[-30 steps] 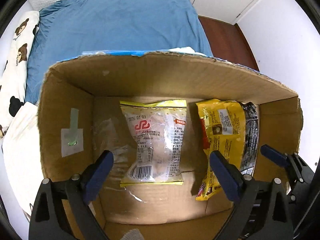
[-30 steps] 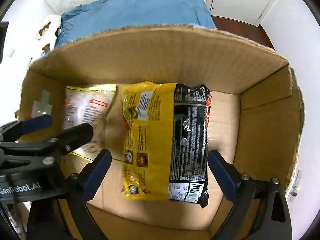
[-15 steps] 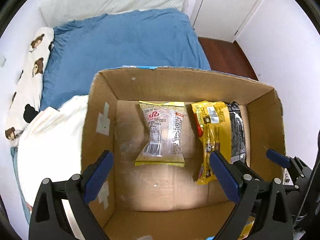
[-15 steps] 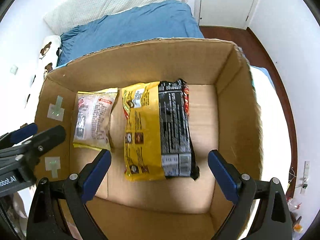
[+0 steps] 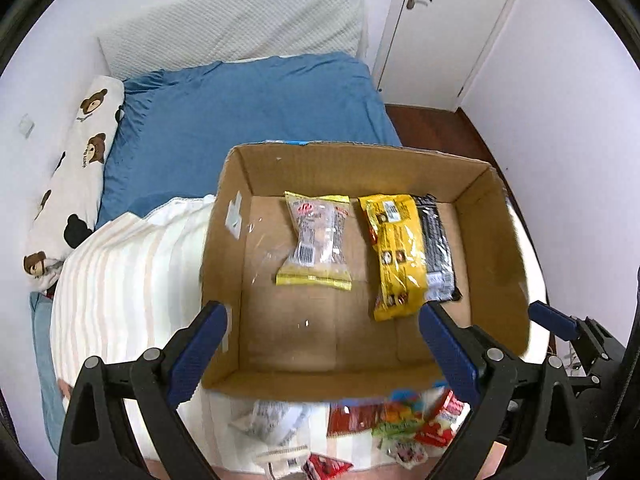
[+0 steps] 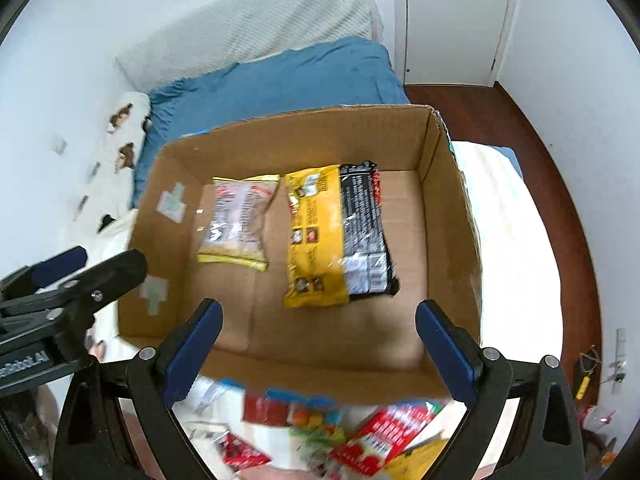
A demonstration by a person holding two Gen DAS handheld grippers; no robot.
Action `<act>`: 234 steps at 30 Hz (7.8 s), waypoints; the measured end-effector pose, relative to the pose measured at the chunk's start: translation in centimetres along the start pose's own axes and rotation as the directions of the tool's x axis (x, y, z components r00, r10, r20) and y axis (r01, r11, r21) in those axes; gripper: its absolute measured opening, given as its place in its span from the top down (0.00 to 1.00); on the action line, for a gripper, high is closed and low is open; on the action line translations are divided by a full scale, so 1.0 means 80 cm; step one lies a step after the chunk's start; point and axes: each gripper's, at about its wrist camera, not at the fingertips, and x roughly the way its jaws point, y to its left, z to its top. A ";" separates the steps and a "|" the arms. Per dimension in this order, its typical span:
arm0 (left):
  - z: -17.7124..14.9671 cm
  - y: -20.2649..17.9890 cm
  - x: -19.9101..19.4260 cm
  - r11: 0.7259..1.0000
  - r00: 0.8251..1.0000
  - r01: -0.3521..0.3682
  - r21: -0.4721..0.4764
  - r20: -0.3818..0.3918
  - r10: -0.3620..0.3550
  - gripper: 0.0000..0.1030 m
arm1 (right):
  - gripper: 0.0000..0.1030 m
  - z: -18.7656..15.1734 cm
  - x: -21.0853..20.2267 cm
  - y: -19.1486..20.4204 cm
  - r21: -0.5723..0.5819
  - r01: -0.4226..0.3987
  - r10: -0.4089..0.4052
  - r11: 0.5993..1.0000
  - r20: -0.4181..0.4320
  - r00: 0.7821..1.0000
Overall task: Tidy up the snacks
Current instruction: 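Grasp the orange packet with the left gripper while the right grasps the red-orange packet, then carry both orange packets into the box and open both grippers, then grasp the white printed packet with the left gripper while the right grasps the candy bag, then carry both packets into the box and open both grippers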
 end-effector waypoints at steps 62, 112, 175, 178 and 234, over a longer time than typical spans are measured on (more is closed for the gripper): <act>-0.449 0.010 0.135 0.985 0.866 -0.095 -0.146 -0.500 0.009 0.38 | 0.19 -0.414 0.066 -0.079 0.104 0.047 -0.001 0.993 -0.403 0.915; 0.014 0.042 0.208 0.999 0.867 0.000 -0.052 -0.498 -0.026 0.50 | 0.14 0.025 0.176 0.054 0.055 -0.133 0.144 0.990 -0.347 0.927; -0.178 -0.002 0.181 0.902 0.934 -0.183 0.391 -0.218 0.284 0.24 | 0.30 -0.157 0.107 -0.029 0.143 -0.035 0.066 0.989 -0.222 0.973; -0.181 0.010 0.191 0.933 0.932 -0.153 0.325 -0.267 0.246 0.44 | 0.30 -0.161 0.134 -0.025 0.109 0.006 0.024 0.994 -0.267 0.963; 0.063 0.021 0.066 0.995 0.983 -0.049 0.087 -0.170 0.063 0.56 | 0.48 0.063 0.000 -0.046 -0.017 0.037 -0.038 0.999 -0.062 0.997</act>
